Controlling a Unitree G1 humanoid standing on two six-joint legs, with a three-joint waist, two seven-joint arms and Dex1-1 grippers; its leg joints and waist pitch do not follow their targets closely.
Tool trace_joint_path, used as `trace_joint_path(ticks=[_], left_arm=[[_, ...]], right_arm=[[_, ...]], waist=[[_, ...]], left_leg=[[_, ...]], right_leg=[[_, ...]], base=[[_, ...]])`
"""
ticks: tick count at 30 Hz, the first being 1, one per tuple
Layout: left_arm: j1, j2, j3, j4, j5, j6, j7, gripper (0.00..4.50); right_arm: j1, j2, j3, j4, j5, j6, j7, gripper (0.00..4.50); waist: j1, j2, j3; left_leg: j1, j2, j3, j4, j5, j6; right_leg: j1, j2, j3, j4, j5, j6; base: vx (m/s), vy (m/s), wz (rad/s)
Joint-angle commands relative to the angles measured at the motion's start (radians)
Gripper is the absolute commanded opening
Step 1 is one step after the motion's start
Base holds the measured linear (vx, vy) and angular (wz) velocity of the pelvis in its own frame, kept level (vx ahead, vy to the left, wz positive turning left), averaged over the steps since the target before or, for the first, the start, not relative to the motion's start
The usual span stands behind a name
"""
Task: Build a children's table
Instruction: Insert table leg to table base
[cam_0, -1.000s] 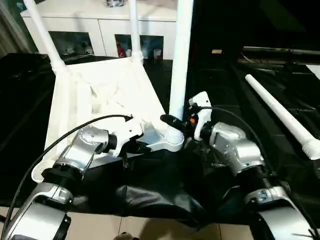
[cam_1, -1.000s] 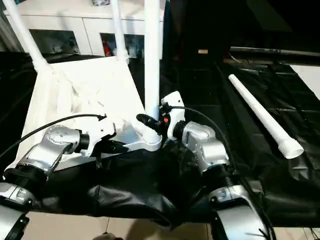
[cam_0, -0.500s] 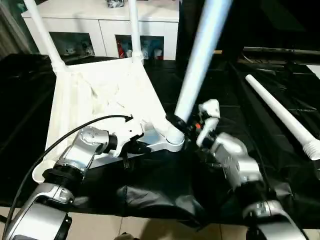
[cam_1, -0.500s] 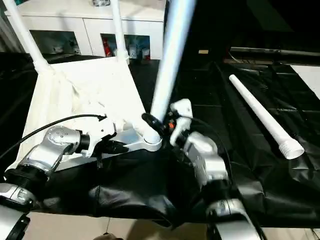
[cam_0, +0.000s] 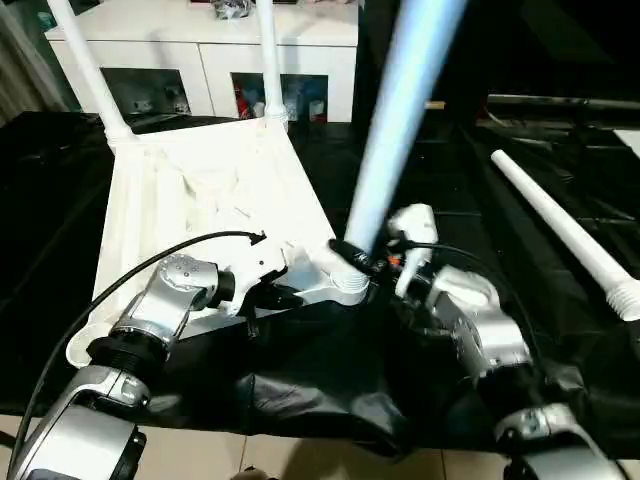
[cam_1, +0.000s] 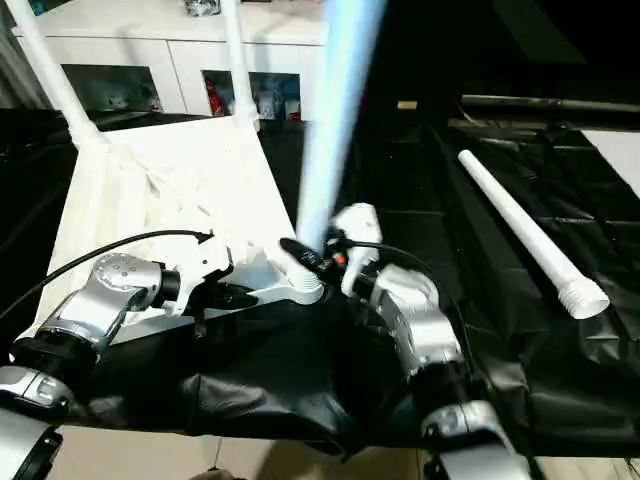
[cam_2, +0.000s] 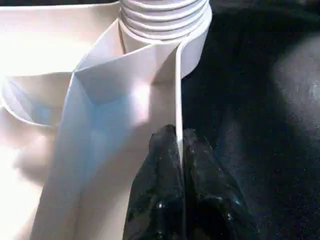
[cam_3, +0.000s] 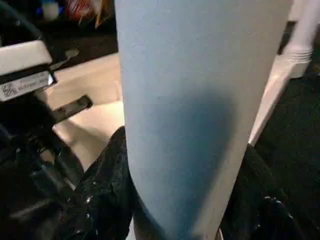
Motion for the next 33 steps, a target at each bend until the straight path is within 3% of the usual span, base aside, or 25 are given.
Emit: trace_joint_path(ticks=[1,7,13,16,17,18,20,23,26,29,33], left_arm=[[-0.009,-0.01,0.005,-0.004,-0.017,-0.024,-0.005,0.0],[-0.01,-0.007,0.007,-0.008,-0.023,-0.026,-0.019,0.0],[-0.008,-0.002,-0.003,-0.031,-0.05,-0.028,-0.104,0.0],[0.0,0.015,-0.027,-0.068,-0.072,-0.016,-0.211,0.0],[0.005,0.027,-0.043,-0.089,-0.08,-0.007,-0.267,0.0],[0.008,0.034,-0.053,-0.1,-0.083,-0.005,-0.294,0.0],[0.01,0.046,-0.068,-0.11,-0.082,-0.013,-0.328,0.0],[0.005,0.056,-0.081,-0.108,-0.075,-0.025,-0.364,0.0],[-0.006,0.055,-0.08,-0.09,-0.067,-0.04,-0.377,0.0],[-0.016,0.046,-0.07,-0.071,-0.063,-0.049,-0.345,0.0],[-0.032,0.019,-0.043,-0.029,-0.058,-0.055,-0.24,0.0]], right_arm=[[0.04,-0.019,0.097,0.097,-0.075,0.113,0.083,1.85],[0.026,-0.04,0.106,0.13,-0.066,0.134,0.142,1.85],[0.027,-0.055,0.113,0.16,-0.066,0.088,0.217,1.85],[0.037,-0.066,0.116,0.162,-0.051,0.083,0.28,1.85],[0.042,-0.076,0.123,0.163,-0.049,0.081,0.317,1.85],[0.046,-0.08,0.126,0.163,-0.051,0.078,0.331,1.85],[0.052,-0.087,0.132,0.167,-0.057,0.067,0.349,1.85],[0.062,-0.102,0.146,0.169,-0.066,0.049,0.386,1.85],[0.072,-0.113,0.15,0.171,-0.077,0.028,0.417,1.85],[0.073,-0.108,0.143,0.185,-0.081,0.013,0.404,1.85],[0.046,-0.064,0.087,0.269,-0.089,-0.031,0.232,1.85]], waist=[[-0.011,-0.013,-0.05],[-0.008,-0.016,-0.052],[-0.004,-0.015,-0.054],[-0.001,-0.012,-0.055],[0.0,-0.005,-0.055],[0.0,-0.007,-0.056],[-0.002,0.001,-0.055],[-0.006,-0.001,-0.049],[-0.008,-0.001,-0.044],[-0.008,-0.001,-0.045],[-0.015,0.001,-0.042]], left_leg=[[0.016,0.057,-0.028,-0.089,-0.344,-0.001],[0.017,0.059,-0.028,-0.091,-0.348,-0.006],[0.017,0.061,-0.027,-0.092,-0.345,-0.004],[0.016,0.063,-0.024,-0.092,-0.33,0.004],[0.018,0.064,-0.025,-0.094,-0.333,0.002],[0.017,0.065,-0.025,-0.094,-0.334,0.001],[0.019,0.065,-0.025,-0.096,-0.353,-0.008],[0.026,0.064,-0.027,-0.1,-0.425,-0.027],[0.039,0.064,-0.036,-0.103,-0.505,-0.045],[0.039,0.065,-0.037,-0.105,-0.505,-0.048],[0.037,0.063,-0.039,-0.106,-0.532,-0.056]], right_leg=[[0.024,-0.064,0.049,-0.092,-0.421,-0.183],[0.023,-0.067,0.05,-0.092,-0.406,-0.185],[0.025,-0.067,0.051,-0.089,-0.371,-0.2],[0.027,-0.065,0.05,-0.085,-0.327,-0.216],[0.027,-0.064,0.049,-0.084,-0.312,-0.223],[0.027,-0.063,0.049,-0.083,-0.304,-0.226],[0.027,-0.061,0.048,-0.081,-0.29,-0.235],[0.023,-0.061,0.047,-0.09,-0.366,-0.223],[0.018,-0.066,0.049,-0.105,-0.51,-0.186],[0.018,-0.065,0.051,-0.105,-0.496,-0.185],[0.013,-0.066,0.05,-0.105,-0.499,-0.19]], base=[[0.0,0.0,0.0],[0.0,0.0,0.0],[0.0,0.0,0.0],[0.0,0.0,0.0],[0.0,0.0,0.0],[0.0,0.0,0.0],[0.0,0.0,0.0],[0.0,0.0,0.0],[0.0,0.0,0.0],[0.0,0.0,0.0],[0.0,0.0,0.0]])
